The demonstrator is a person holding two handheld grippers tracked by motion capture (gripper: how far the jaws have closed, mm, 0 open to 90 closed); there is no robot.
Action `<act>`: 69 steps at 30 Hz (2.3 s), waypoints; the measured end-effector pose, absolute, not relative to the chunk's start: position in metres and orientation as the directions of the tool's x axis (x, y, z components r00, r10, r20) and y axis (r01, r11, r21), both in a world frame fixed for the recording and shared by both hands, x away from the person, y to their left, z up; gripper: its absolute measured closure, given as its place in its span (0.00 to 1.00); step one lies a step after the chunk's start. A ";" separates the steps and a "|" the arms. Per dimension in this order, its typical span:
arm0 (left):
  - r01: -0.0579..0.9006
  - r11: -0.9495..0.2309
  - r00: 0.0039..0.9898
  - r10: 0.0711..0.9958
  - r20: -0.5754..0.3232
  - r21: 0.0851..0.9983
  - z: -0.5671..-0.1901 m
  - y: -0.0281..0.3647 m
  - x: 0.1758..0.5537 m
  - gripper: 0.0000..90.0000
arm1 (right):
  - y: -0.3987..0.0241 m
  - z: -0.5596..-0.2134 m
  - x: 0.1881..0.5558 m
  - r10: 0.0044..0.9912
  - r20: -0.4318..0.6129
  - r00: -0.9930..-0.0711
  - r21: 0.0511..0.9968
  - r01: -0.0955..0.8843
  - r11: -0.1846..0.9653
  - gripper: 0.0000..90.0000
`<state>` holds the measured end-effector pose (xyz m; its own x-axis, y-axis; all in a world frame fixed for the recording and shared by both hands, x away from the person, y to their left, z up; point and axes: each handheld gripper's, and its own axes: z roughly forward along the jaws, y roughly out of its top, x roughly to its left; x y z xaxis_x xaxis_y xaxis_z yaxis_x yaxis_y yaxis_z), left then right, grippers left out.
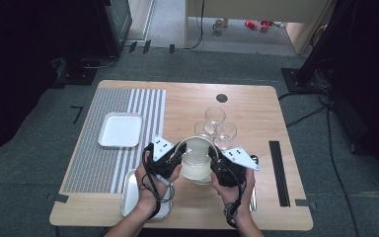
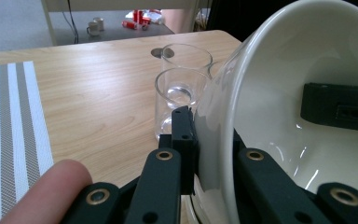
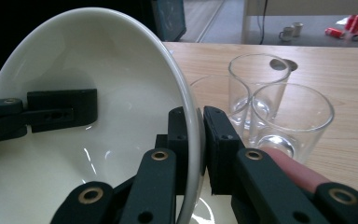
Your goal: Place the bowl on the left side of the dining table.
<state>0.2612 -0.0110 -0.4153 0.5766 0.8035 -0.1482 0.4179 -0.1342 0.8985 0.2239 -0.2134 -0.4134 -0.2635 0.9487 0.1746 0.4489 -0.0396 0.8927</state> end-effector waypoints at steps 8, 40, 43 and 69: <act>0.421 -0.122 0.553 0.820 -0.148 0.899 -0.415 0.000 0.265 0.93 | -0.215 -0.405 0.221 0.941 0.150 -0.302 0.893 0.450 0.003 0.47; 0.416 -0.052 0.461 0.873 -0.161 0.908 -0.410 0.043 0.274 0.93 | -0.247 -0.402 0.214 0.944 0.180 -0.277 0.885 0.465 -0.032 0.32; 0.416 -0.048 0.450 0.879 -0.160 0.908 -0.410 0.049 0.274 0.93 | -0.253 -0.404 0.217 0.948 0.179 -0.264 0.884 0.467 -0.037 0.32; 0.440 0.033 0.329 0.924 -0.196 0.897 -0.425 0.112 0.293 0.93 | -0.285 -0.426 0.227 0.968 0.180 -0.175 0.868 0.490 -0.073 0.34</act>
